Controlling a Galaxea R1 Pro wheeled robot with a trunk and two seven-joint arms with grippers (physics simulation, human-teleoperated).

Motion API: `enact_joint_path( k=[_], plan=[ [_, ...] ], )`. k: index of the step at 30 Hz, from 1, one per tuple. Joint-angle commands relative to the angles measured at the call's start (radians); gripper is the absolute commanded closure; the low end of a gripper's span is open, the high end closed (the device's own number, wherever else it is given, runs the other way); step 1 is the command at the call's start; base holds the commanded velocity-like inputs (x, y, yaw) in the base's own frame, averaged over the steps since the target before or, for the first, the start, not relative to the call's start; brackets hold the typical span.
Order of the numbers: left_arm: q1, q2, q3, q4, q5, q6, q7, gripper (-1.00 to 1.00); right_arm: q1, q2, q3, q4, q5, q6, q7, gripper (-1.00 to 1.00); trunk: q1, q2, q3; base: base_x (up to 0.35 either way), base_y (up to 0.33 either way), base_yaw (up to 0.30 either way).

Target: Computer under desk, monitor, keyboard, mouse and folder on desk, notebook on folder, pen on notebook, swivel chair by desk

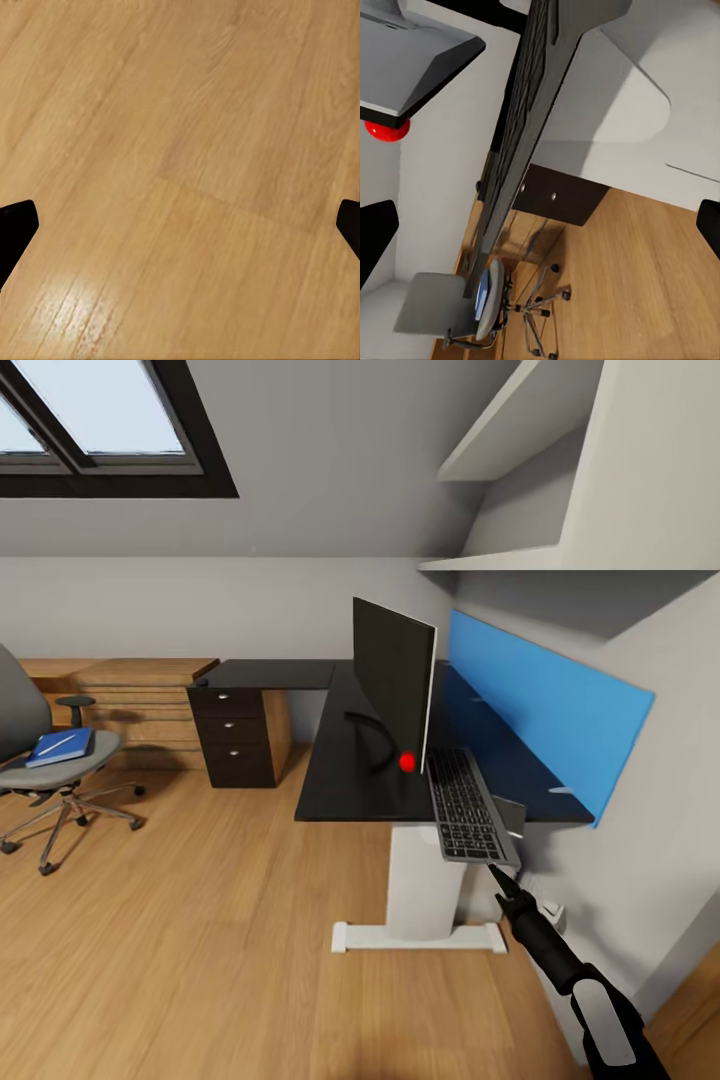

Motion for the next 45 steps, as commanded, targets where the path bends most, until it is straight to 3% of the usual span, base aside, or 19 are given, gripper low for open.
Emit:
enact_joint_path(
  k=[1, 24, 45],
  plan=[
    [-0.001, 0.001, -0.006, 0.0, 0.011, -0.006, 0.006, -1.0, -0.001, 0.0, -0.002, 0.0, -0.007, 0.009, 0.001, -1.0, 0.0, 0.0, -0.001, 0.221, 0.078, 0.0],
    [0.0, 0.001, -0.007, 0.001, 0.01, -0.006, 0.006, -1.0, -0.001, 0.0, -0.002, 0.0, -0.006, 0.009, 0.0, -1.0, 0.0, 0.0, -0.001, 0.115, 0.017, 0.0],
    [0.0, 0.001, -0.006, 0.002, 0.011, -0.005, 0.006, -1.0, -0.001, 0.0, -0.002, -0.001, -0.006, 0.008, 0.0, -1.0, 0.0, 0.0, -0.001, 0.009, 0.0, 0.0]
  ],
)
